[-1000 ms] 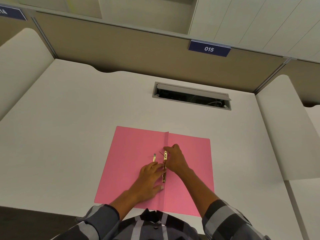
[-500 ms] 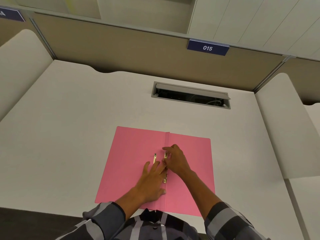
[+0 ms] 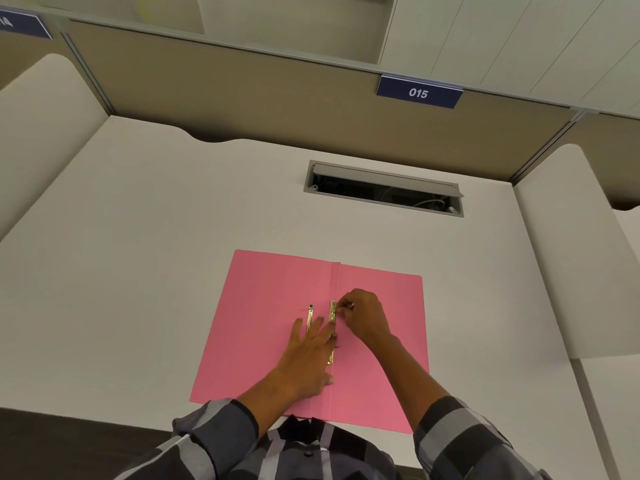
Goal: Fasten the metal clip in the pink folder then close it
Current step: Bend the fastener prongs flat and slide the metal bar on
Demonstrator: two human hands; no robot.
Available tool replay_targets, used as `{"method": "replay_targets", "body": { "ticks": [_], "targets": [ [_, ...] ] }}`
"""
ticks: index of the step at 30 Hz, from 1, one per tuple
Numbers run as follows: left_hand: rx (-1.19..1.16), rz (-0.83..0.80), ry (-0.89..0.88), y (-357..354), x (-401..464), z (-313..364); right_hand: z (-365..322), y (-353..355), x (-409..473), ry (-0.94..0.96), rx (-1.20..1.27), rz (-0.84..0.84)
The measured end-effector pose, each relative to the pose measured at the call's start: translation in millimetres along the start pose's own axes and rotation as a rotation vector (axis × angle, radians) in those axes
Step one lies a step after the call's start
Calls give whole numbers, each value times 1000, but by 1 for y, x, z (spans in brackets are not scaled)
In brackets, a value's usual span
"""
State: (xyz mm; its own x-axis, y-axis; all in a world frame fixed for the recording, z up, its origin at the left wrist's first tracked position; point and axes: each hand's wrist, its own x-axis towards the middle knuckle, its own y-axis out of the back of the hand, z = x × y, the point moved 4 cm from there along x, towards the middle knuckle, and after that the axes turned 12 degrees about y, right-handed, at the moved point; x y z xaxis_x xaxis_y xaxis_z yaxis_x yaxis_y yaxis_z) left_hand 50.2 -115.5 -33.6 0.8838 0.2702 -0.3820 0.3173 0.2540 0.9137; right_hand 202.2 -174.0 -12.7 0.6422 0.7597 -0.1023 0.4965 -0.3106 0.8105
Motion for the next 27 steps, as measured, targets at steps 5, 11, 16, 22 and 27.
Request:
{"method": "replay_targets", "body": {
  "ticks": [5,11,16,22,27],
  "targets": [
    [-6,5,0,1,-1,0,-2,2,8,-6,-15,-22],
    [-1,3,1,1,-1,-1,-6,1,19,5,-70,-82],
    [5,-6,0,1,-1,-1,-10,0,27,64,-135,-160],
    [12,-4,-4,4,-2,-1,-22,0,38,267,-267,-323],
    [14,-16,-13,5,-2,-1,-27,5,47,379,-311,-443]
  ]
}}
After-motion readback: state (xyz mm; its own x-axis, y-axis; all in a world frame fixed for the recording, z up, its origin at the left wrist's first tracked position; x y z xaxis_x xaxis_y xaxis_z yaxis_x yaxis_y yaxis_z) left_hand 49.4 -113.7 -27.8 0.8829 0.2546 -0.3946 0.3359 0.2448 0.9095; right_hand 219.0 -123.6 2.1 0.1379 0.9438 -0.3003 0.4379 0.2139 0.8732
